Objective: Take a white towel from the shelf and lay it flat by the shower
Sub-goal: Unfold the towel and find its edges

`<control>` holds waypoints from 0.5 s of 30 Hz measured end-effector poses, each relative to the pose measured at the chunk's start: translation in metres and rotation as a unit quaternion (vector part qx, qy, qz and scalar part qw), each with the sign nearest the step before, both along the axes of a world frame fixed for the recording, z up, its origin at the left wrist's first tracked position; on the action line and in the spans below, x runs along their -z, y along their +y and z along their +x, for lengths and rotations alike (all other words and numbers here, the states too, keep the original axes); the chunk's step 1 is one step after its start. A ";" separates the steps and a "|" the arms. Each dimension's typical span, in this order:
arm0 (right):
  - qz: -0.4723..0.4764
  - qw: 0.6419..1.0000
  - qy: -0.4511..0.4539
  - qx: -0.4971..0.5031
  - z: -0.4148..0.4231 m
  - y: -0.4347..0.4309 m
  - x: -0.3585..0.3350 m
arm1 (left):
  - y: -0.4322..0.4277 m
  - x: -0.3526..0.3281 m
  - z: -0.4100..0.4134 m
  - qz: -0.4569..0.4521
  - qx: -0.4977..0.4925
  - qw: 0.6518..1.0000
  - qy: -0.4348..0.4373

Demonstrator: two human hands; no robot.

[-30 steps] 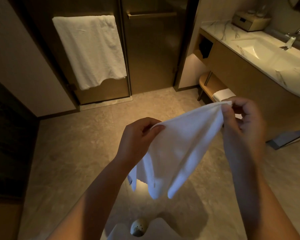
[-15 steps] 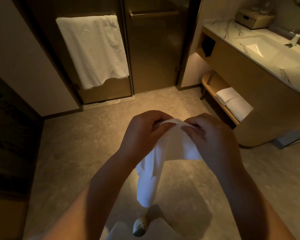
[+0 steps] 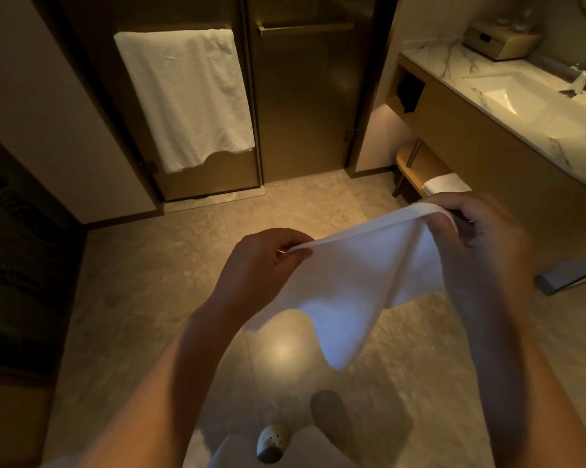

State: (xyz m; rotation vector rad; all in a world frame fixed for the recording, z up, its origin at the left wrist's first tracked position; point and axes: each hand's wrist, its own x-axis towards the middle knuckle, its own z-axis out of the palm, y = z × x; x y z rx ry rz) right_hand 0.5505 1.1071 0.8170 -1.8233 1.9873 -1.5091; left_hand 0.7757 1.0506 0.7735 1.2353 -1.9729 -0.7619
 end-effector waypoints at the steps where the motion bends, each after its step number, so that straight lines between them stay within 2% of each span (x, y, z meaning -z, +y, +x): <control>1: 0.009 1.000 0.000 0.001 -0.004 0.001 0.000 | 0.000 -0.001 -0.002 -0.004 -0.003 1.000 -0.002; 5: 0.084 0.996 0.038 -0.018 -0.012 0.001 0.007 | 0.004 -0.008 -0.015 -0.002 0.007 0.999 0.037; 10: 0.180 0.970 0.130 -0.096 0.014 0.002 0.022 | 0.004 -0.017 -0.031 -0.049 0.039 0.998 -0.025; 15: 0.146 0.983 0.072 -0.084 0.034 0.001 0.034 | 0.005 -0.021 -0.029 -0.097 0.067 0.991 -0.065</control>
